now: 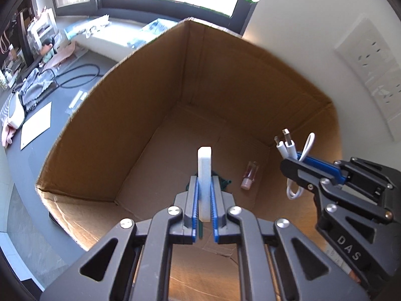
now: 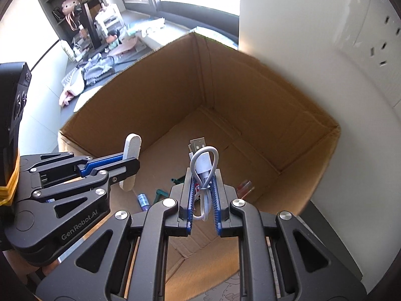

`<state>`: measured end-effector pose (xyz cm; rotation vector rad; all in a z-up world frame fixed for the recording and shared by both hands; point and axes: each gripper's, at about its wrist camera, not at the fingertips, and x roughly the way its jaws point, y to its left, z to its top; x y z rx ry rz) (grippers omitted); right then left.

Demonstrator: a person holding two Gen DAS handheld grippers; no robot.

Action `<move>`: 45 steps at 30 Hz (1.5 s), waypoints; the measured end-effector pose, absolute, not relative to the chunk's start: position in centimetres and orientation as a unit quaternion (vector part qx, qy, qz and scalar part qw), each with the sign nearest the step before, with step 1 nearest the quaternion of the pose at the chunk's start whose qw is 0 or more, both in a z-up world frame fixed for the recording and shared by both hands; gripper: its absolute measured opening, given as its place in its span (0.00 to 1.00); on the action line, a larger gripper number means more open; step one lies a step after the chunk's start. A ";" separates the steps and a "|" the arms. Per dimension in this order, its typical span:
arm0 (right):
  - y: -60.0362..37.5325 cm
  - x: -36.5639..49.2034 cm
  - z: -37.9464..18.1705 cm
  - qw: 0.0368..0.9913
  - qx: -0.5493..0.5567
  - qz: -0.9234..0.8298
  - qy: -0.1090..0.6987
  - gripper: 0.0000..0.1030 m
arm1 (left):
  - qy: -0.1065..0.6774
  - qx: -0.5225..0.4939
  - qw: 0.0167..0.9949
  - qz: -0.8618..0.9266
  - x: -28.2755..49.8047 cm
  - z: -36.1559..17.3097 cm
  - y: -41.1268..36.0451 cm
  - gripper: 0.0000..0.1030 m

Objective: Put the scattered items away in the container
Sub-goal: 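Carry the white stick and white cable over the box with both grippers, then open both grippers to drop the stick and cable into the box, then move both tools back over the mat toward the yellow star stick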

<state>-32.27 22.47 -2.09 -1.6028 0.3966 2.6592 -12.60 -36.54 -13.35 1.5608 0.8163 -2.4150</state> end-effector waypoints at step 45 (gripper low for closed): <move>26.0 -27.2 1.1 0.012 -0.474 0.876 0.088 0.89 | 0.297 0.486 0.094 -0.817 -11.5 -10.0 -35.1 0.90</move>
